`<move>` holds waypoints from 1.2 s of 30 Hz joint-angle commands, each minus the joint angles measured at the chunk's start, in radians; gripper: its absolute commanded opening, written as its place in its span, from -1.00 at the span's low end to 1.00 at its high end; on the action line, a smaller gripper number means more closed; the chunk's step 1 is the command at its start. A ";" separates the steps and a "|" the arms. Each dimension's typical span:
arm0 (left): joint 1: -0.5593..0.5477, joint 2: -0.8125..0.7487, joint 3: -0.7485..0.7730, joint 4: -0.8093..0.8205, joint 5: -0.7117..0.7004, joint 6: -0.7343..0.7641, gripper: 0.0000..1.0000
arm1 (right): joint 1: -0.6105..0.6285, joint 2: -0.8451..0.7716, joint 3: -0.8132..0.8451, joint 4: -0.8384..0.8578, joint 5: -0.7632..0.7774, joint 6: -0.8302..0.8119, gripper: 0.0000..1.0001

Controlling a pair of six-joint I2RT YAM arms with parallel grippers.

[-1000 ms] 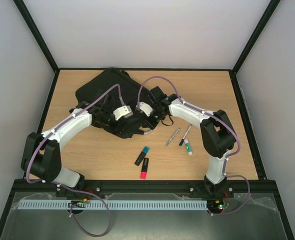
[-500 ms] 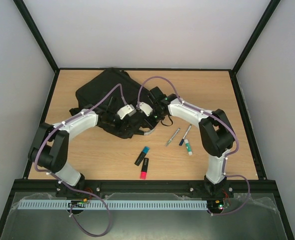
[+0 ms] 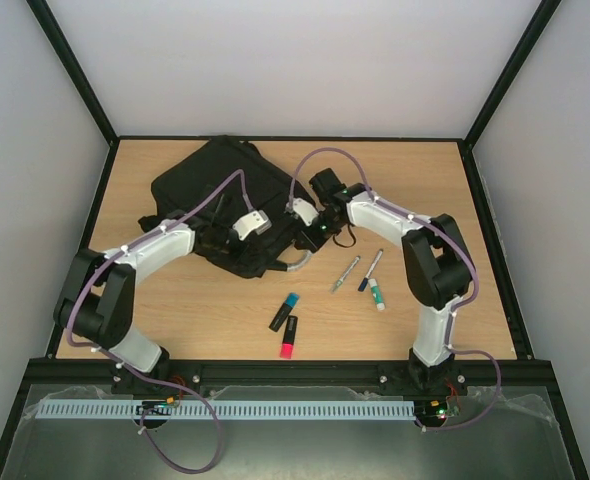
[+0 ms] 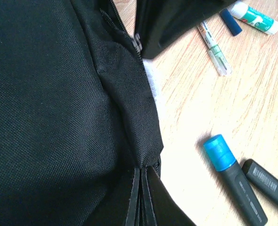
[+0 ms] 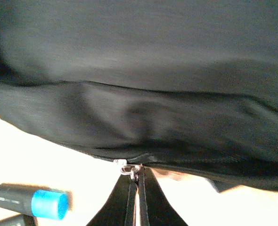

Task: Pack the student bag
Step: Zip the student bag at the center of the board.

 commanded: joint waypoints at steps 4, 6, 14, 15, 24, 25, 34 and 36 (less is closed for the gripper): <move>0.018 -0.125 -0.069 -0.145 -0.031 0.126 -0.95 | -0.108 0.045 0.015 -0.029 0.073 -0.062 -0.98; 0.020 -0.156 -0.075 -0.180 -0.049 0.173 -0.95 | -0.119 0.068 0.038 -0.028 0.089 -0.072 -0.98; 0.043 -0.242 -0.105 -0.318 -0.145 0.339 -0.95 | -0.131 0.112 0.083 -0.031 0.089 -0.083 -0.98; 0.051 -0.249 -0.107 -0.329 -0.159 0.357 -0.95 | -0.131 0.111 0.086 -0.032 0.081 -0.078 -0.98; 0.224 -0.220 -0.074 -0.399 -0.226 0.476 -0.95 | -0.067 0.051 0.097 -0.058 0.024 -0.092 -0.98; 0.253 -0.203 -0.055 -0.401 -0.227 0.478 -0.95 | -0.039 0.043 0.098 -0.062 0.018 -0.092 -0.98; 0.357 -0.166 0.091 -0.457 -0.106 0.541 0.06 | 0.121 0.048 0.101 -0.034 -0.062 0.007 -0.98; 0.346 -0.203 0.091 -0.458 -0.022 0.567 0.15 | 0.123 0.062 0.114 -0.031 -0.058 0.013 -0.98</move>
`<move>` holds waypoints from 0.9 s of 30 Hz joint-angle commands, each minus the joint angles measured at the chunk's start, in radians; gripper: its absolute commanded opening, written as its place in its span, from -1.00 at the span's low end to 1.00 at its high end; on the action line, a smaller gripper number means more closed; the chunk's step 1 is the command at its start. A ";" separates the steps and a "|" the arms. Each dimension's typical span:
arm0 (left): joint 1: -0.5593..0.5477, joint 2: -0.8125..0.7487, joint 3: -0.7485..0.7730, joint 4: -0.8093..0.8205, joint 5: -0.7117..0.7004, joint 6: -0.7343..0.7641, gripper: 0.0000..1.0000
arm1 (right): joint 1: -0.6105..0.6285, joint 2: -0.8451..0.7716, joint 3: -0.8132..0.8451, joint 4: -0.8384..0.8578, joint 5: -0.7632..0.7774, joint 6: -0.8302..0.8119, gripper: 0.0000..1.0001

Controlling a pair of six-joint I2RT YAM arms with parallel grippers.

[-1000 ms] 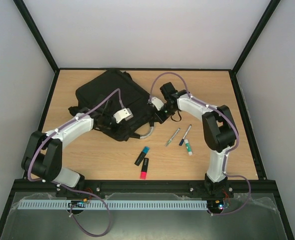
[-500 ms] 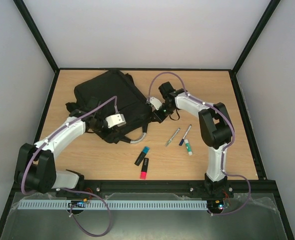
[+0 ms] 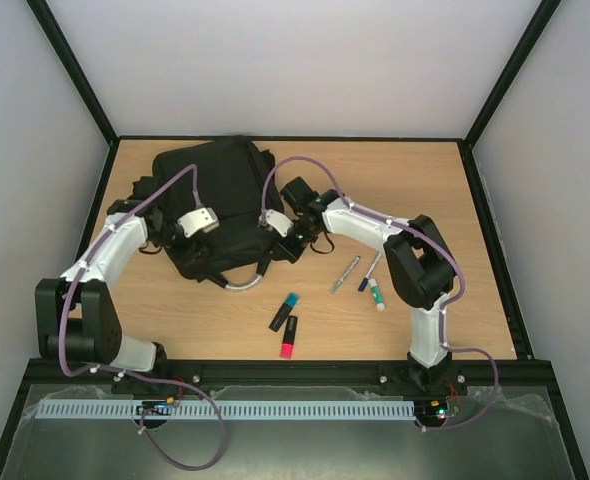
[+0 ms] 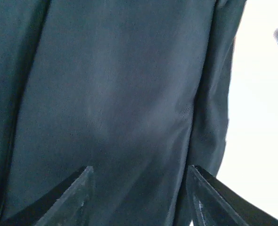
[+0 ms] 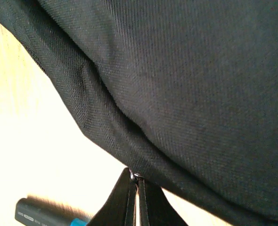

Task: Pack the student bag
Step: Zip the student bag at the center of the board.

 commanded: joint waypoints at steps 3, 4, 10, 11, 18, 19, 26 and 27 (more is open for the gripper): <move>-0.074 -0.097 0.028 0.013 0.212 0.056 0.19 | 0.010 0.009 0.055 -0.032 -0.039 0.040 -0.98; -0.099 -0.100 0.025 0.041 0.215 0.032 0.20 | 0.010 0.009 0.058 -0.032 -0.042 0.042 -0.98; -0.199 -0.047 -0.001 0.220 0.224 -0.103 0.20 | 0.010 0.006 0.052 -0.036 -0.051 0.053 -0.98; -0.209 -0.031 -0.002 0.238 0.227 -0.111 0.20 | 0.010 0.005 0.051 -0.036 -0.049 0.053 -0.98; -0.261 0.051 -0.002 0.277 0.223 -0.095 0.24 | 0.010 -0.013 0.029 -0.029 -0.037 0.053 -0.98; -0.264 0.062 0.000 0.267 0.228 -0.086 0.25 | 0.010 -0.018 0.024 -0.030 -0.035 0.049 -0.98; -0.283 0.095 -0.056 0.321 0.136 -0.044 0.23 | 0.010 -0.033 0.007 -0.029 -0.021 0.045 -0.98; -0.284 0.102 -0.057 0.329 0.126 -0.047 0.15 | 0.011 -0.034 0.007 -0.027 -0.020 0.046 -0.98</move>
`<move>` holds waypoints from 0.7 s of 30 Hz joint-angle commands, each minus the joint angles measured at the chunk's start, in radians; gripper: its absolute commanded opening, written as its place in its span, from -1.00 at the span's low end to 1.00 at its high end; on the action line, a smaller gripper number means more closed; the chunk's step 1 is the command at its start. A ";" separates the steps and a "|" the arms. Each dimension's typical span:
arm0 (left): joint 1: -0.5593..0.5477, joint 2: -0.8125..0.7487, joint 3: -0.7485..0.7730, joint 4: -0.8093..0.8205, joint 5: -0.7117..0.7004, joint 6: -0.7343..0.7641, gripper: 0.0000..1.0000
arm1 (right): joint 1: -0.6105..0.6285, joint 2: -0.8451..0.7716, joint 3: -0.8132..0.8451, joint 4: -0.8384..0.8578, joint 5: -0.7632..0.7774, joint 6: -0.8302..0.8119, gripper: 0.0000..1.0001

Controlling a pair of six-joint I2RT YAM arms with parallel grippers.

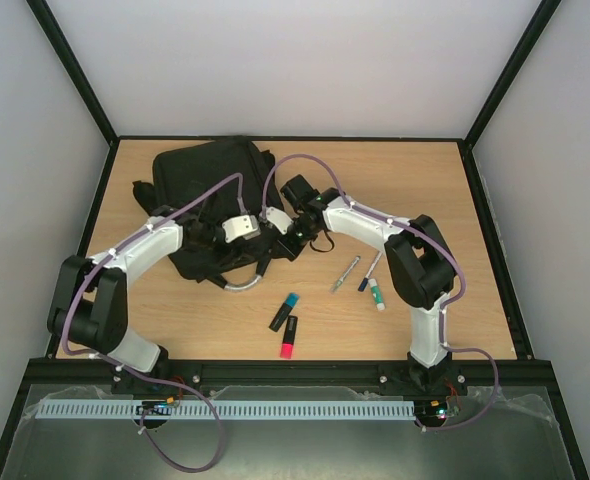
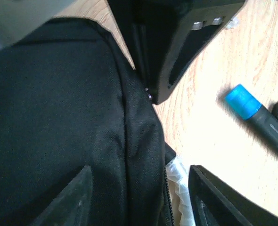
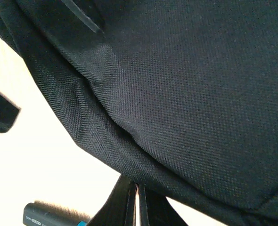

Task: Pack the student bag
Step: Zip the student bag at the center of the board.

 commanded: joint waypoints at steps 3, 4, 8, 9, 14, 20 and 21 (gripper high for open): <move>-0.008 0.043 -0.020 0.057 -0.055 0.022 -0.15 | 0.000 -0.033 -0.010 -0.027 -0.003 0.002 -0.98; -0.008 0.045 -0.017 0.060 -0.060 0.015 -0.28 | 0.000 -0.032 -0.011 -0.028 -0.001 0.002 -0.98; -0.008 0.040 0.005 0.067 -0.080 -0.016 -0.69 | -0.004 -0.030 -0.016 -0.031 0.016 -0.001 -0.98; -0.007 0.036 0.012 0.058 -0.079 -0.018 -0.74 | -0.008 -0.030 -0.020 -0.032 0.019 -0.001 -0.98; -0.005 -0.025 0.011 -0.008 -0.068 0.004 -0.94 | -0.070 -0.024 -0.045 -0.035 0.026 -0.003 -0.98; 0.002 -0.120 -0.055 -0.112 -0.074 0.074 -0.95 | -0.147 -0.017 -0.035 -0.036 0.041 -0.011 -0.98; 0.003 -0.133 -0.067 -0.127 -0.081 0.092 -0.95 | -0.155 -0.012 -0.028 -0.038 0.045 -0.013 -0.98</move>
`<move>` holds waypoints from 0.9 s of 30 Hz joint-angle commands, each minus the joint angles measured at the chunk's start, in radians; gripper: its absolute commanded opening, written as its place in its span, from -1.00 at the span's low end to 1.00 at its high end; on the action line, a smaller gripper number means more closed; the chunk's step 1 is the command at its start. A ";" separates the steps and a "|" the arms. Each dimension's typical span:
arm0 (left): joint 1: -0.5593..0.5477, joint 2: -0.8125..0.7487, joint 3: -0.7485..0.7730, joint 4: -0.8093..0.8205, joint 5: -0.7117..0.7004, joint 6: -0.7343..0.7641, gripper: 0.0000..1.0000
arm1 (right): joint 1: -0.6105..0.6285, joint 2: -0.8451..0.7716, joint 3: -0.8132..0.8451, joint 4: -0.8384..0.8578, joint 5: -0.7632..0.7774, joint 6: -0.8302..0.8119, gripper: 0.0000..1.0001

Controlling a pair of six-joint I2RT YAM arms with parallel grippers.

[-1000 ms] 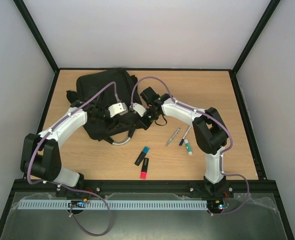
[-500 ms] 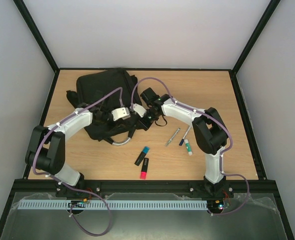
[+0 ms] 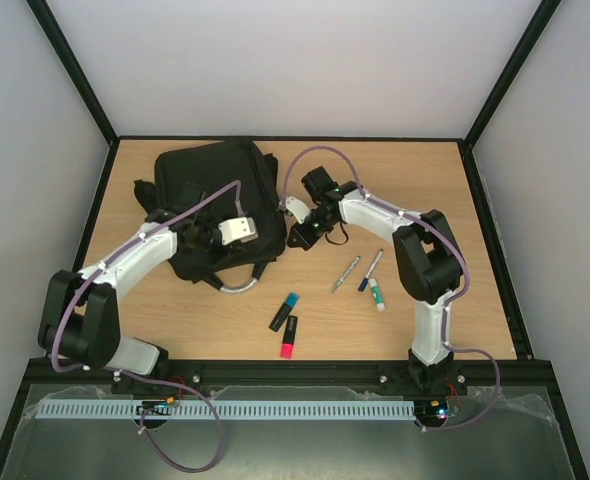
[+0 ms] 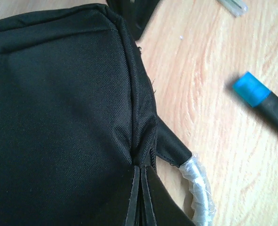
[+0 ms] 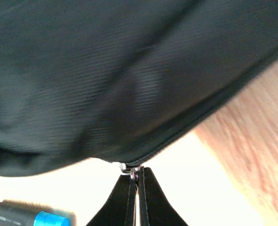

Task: Pack the student bag
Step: Zip the student bag at the center of the board.

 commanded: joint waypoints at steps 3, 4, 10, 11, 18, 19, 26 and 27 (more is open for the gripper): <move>0.018 -0.134 -0.087 -0.171 -0.041 0.127 -0.95 | -0.053 0.007 0.025 -0.055 0.041 -0.021 -0.98; 0.024 -0.148 -0.100 -0.181 -0.056 0.147 -0.95 | -0.053 0.011 0.032 -0.055 0.040 -0.023 -0.98; 0.069 -0.190 -0.097 -0.205 -0.097 0.129 -0.41 | -0.037 0.021 0.060 -0.059 0.000 -0.022 -0.98; 0.068 -0.196 -0.082 -0.209 -0.082 0.109 -0.18 | -0.029 0.018 0.059 -0.060 -0.008 -0.023 -0.98; -0.026 -0.295 -0.092 -0.020 0.029 -0.072 0.41 | 0.008 0.004 0.065 -0.057 -0.056 0.000 -0.98; -0.046 -0.288 -0.090 0.009 0.026 -0.099 0.41 | 0.011 0.002 0.067 -0.057 -0.060 0.001 -0.98; -0.137 -0.149 -0.050 0.150 0.005 -0.259 0.33 | 0.017 -0.009 0.068 -0.058 -0.071 0.009 -0.98; -0.146 -0.131 -0.051 0.171 -0.001 -0.269 0.34 | 0.017 -0.010 0.066 -0.058 -0.077 0.009 -0.98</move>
